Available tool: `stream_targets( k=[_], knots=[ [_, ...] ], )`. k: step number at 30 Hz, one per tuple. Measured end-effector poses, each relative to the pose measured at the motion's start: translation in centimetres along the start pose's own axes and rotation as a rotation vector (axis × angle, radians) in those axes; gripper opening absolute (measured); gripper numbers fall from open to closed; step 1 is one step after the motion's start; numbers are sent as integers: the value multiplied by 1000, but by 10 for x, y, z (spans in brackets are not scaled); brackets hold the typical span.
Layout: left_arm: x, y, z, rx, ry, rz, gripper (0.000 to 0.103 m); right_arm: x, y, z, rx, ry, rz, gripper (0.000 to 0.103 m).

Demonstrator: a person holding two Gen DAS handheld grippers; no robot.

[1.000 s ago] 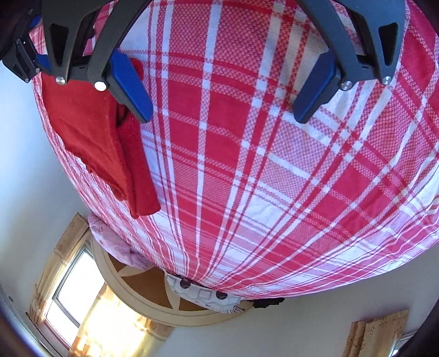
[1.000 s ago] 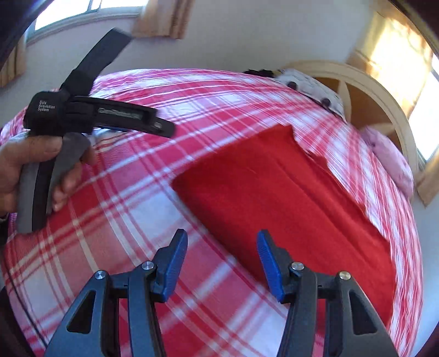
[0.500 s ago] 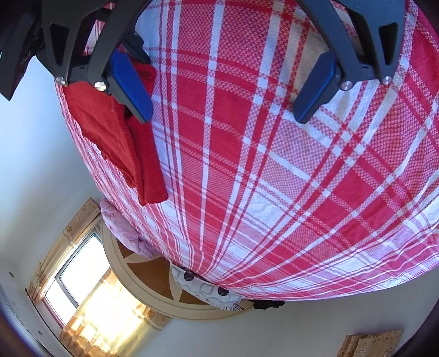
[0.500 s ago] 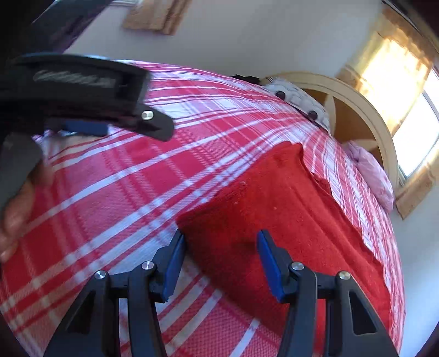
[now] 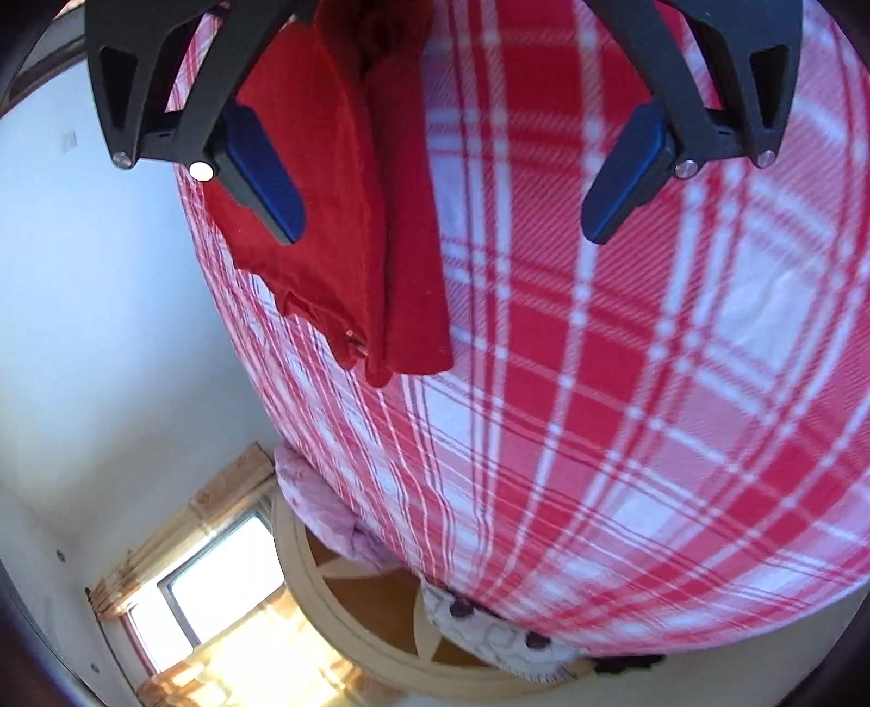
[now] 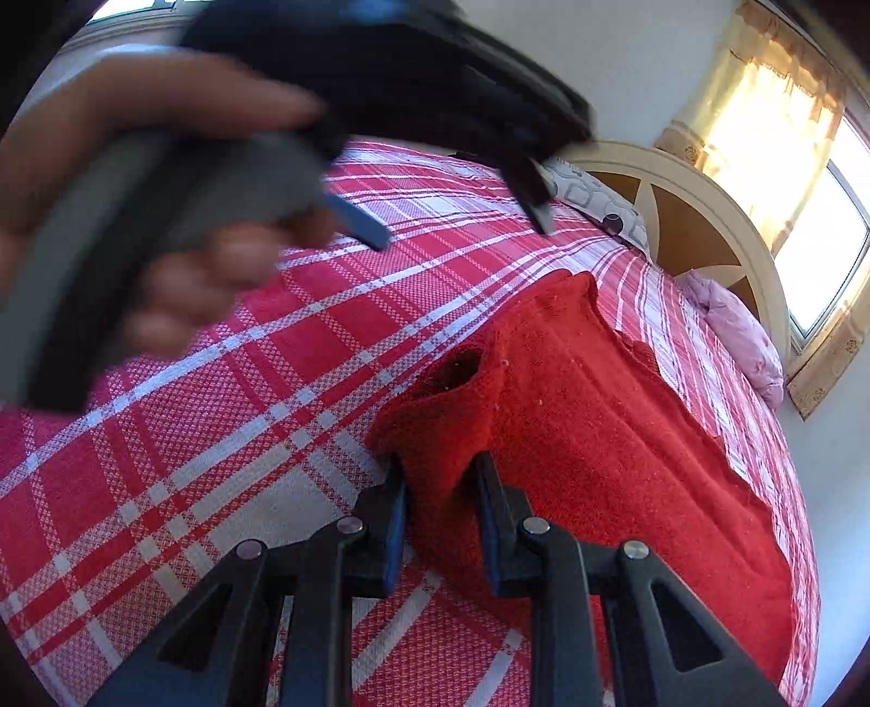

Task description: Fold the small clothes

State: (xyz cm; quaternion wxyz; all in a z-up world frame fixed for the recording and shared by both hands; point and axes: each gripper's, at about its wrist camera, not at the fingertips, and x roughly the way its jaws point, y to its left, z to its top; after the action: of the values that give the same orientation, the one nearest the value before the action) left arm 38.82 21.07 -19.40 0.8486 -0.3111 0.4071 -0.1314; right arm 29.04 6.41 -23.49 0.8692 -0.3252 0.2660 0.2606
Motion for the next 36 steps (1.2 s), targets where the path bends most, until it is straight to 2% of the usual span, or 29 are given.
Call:
stream_targets(
  k=[4, 6, 8, 10, 12, 13, 14, 15, 16, 19, 24, 29, 36],
  knots=[
    [24, -13, 14, 38, 49, 5, 103, 1, 0, 0, 1, -6, 0, 23],
    [37, -24, 17, 93, 72, 41, 102, 1, 1, -1, 2, -7, 1, 23],
    [48, -28, 19, 131, 94, 79, 95, 1, 1, -1, 2, -9, 0, 23],
    [55, -30, 21, 161, 91, 107, 93, 1, 2, -1, 0, -11, -2, 23],
    [55, -32, 24, 178, 87, 116, 81, 1, 3, 0, -1, -12, -5, 23],
    [55, -30, 26, 168, 83, 109, 66, 0, 2, -2, -1, -14, -5, 23],
    [54, -26, 28, 142, 83, 88, 42, -1, 3, -2, 0, -15, -5, 23],
    [56, -20, 28, 104, 105, 43, 28, -1, 3, -3, 2, -16, -5, 23],
    [58, -15, 28, 72, 123, -1, 19, -1, 3, -3, 2, -16, -6, 23],
    [54, -13, 25, 72, 104, -9, 18, -3, 2, -3, 7, -19, -3, 23],
    [28, -11, 24, 6, 23, -115, 13, -12, -11, -6, 64, -57, 36, 13],
    [10, -9, 21, -36, -27, -179, 13, -23, -18, -5, 115, -106, 77, 11],
    [25, 35, 4, -220, -22, -213, 11, -19, -11, -3, 89, -87, 101, 10]
  ],
)
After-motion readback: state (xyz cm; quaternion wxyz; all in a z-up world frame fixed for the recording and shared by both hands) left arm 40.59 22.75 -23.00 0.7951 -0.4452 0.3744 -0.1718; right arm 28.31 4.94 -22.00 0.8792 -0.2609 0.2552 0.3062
